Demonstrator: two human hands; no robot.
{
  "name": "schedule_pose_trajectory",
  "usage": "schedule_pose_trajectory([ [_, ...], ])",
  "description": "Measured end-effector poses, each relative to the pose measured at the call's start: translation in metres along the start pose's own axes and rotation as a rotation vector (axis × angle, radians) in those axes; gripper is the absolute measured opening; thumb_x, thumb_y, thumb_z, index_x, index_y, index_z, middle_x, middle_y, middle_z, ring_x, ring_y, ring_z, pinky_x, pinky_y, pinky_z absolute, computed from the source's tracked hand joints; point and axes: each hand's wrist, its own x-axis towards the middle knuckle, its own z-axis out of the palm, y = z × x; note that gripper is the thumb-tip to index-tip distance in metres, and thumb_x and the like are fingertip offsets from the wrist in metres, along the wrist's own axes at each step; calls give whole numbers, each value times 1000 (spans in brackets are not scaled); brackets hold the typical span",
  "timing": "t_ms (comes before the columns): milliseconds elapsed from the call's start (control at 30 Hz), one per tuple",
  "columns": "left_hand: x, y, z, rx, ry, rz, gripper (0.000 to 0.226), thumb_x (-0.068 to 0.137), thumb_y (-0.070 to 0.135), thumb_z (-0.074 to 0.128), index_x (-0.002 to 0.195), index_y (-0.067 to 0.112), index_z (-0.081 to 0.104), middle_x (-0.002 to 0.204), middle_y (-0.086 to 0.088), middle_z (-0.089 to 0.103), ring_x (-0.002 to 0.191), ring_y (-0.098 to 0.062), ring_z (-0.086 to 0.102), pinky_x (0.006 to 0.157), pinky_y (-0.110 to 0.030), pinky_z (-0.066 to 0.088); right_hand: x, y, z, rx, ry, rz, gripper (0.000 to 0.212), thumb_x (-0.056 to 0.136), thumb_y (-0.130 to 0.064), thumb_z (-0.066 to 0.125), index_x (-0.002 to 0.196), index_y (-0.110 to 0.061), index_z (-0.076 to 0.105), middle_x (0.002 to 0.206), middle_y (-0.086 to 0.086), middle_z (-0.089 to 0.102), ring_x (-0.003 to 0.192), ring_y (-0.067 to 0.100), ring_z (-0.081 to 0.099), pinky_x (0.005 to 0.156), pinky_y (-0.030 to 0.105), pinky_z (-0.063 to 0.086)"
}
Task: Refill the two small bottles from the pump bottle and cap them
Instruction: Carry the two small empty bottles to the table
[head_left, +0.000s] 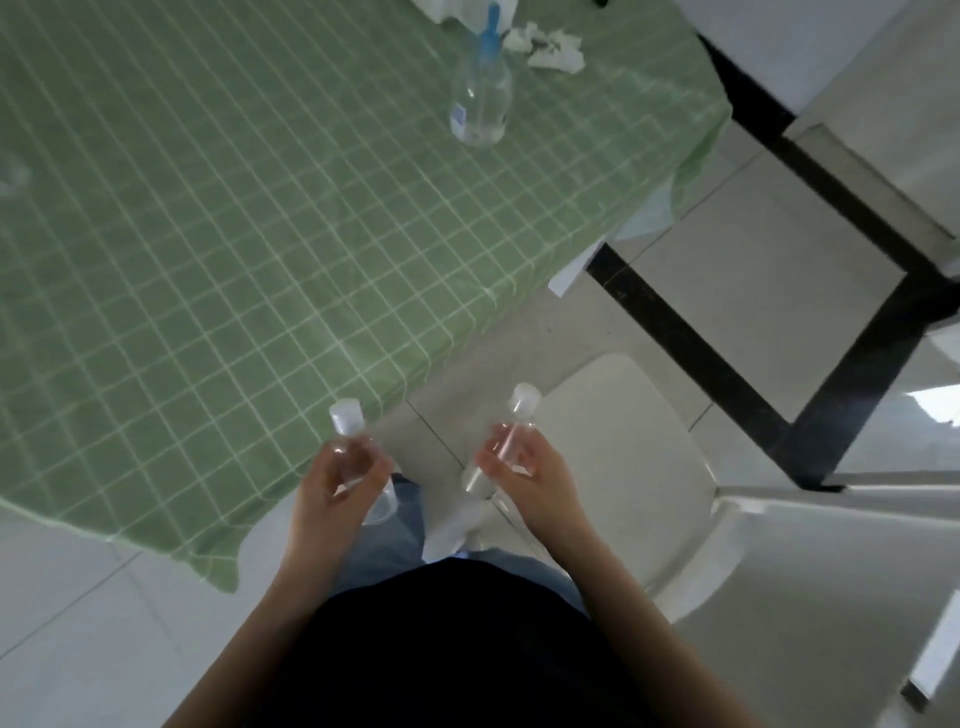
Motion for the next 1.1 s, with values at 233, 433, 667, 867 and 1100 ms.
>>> schedule_pose_trajectory([
  [233,67,33,-25,-41,16,21,25,81,4,67,89,28,63,75,19,71,67,8,64,58,-6,46,62,-44,47,-15,-20,-7,18,87,-12,72,102,-15,63,88,-7,67,71,-8,64,63,8,49],
  [433,110,49,-45,-60,81,33,24,82,6,67,91,27,63,76,21,70,71,10,63,62,-3,45,93,-71,62,-128,-124,-68,19,89,-17,70,105,-12,63,87,-7,67,70,-11,64,64,9,49],
  [667,137,56,-28,-25,75,29,24,82,11,68,90,33,62,87,6,70,78,5,66,63,-5,47,145,-100,56,-137,-213,-103,10,89,-14,68,97,-15,62,90,-8,67,85,2,66,82,20,52],
  [867,163,68,14,-69,147,33,22,82,9,66,92,27,61,89,7,71,83,5,65,66,-5,46,206,-126,35,-135,-328,-156,19,86,-16,72,96,-30,63,86,-28,71,83,-13,66,70,5,50],
  [1100,198,78,109,-185,356,22,16,86,4,61,97,13,54,99,-3,66,86,2,65,69,-8,48,289,-165,-24,-240,-529,-199,20,84,-27,74,97,-35,61,87,-27,68,83,-17,62,69,2,48],
])
